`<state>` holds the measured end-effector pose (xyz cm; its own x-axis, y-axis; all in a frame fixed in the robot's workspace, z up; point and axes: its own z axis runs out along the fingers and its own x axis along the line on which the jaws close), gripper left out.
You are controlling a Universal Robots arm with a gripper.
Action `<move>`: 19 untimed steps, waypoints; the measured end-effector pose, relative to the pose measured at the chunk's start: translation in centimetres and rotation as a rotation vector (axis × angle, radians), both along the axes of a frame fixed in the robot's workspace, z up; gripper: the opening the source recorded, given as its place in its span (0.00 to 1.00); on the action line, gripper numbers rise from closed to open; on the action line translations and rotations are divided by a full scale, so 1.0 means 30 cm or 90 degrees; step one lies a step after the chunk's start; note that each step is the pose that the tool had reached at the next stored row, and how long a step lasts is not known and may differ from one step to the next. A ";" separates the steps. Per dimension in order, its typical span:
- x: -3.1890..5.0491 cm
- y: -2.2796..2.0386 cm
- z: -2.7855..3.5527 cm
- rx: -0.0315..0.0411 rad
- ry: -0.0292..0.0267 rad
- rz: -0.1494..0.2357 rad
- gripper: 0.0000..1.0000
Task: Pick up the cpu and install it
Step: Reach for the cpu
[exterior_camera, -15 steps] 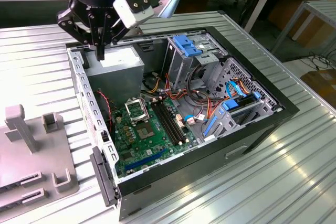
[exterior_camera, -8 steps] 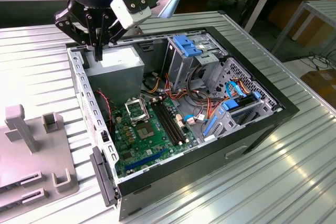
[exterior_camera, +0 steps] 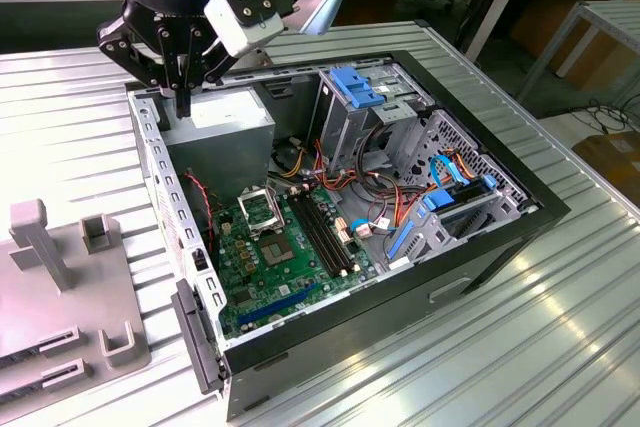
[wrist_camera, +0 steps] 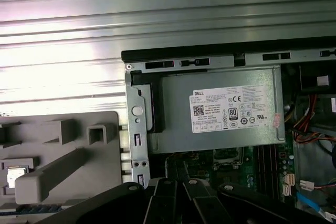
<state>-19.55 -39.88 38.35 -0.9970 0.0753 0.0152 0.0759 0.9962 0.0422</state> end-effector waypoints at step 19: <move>-0.105 0.000 -0.009 0.0000 0.0027 0.000 0.11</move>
<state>-22.69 -39.88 38.08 -0.9970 0.0753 0.0195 0.0761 0.9962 0.0418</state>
